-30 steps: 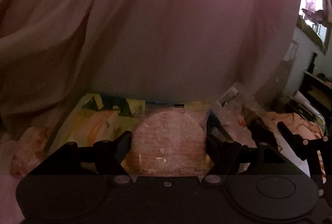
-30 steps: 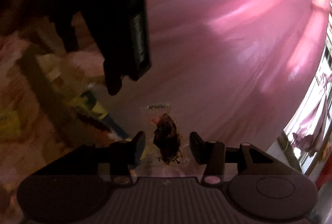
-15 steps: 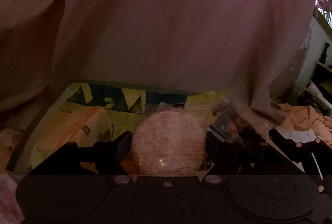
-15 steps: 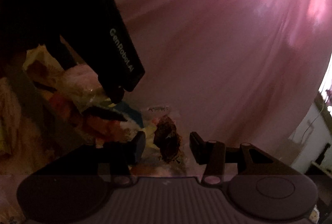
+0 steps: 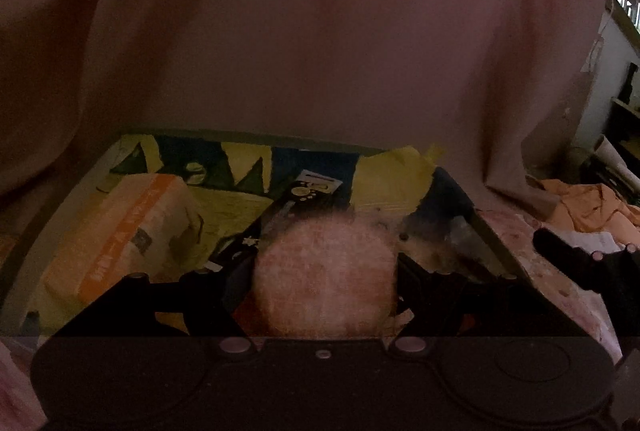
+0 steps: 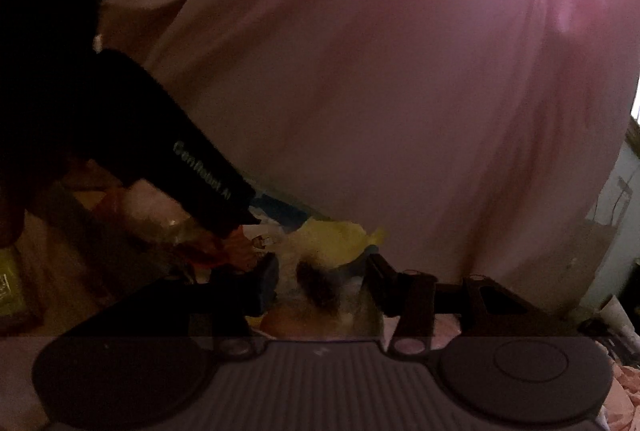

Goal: Organize snacks
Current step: 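Open both grippers to drop the cake and snack into the tray, withdraw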

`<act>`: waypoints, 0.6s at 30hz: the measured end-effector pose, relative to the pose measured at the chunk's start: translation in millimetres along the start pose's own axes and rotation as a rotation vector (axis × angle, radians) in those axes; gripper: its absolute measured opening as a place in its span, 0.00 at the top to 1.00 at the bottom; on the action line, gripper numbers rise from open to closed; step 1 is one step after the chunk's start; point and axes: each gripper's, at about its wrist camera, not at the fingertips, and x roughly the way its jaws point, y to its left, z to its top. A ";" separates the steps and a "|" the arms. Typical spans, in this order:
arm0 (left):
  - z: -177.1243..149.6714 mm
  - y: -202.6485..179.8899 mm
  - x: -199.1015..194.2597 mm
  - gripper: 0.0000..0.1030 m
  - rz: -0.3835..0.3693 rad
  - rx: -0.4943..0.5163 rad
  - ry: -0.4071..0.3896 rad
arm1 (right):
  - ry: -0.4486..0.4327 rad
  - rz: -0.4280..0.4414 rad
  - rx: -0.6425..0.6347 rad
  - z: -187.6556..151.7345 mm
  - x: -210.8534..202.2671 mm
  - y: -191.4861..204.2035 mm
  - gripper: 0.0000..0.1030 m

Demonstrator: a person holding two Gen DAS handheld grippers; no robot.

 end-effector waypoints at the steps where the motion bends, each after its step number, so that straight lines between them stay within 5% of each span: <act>1: -0.8 0.3 -1.5 0.20 -0.006 -0.008 -0.008 | -0.007 0.000 0.004 -0.1 -1.5 -0.3 0.32; 4: -1.4 0.6 -8.4 0.15 -0.024 -0.030 -0.034 | -0.025 0.004 0.024 0.0 -6.2 -1.3 0.18; 18: 6.7 1.8 -68.4 0.03 -0.058 -0.131 -0.163 | -0.106 -0.029 0.128 19.6 -60.2 -16.6 0.02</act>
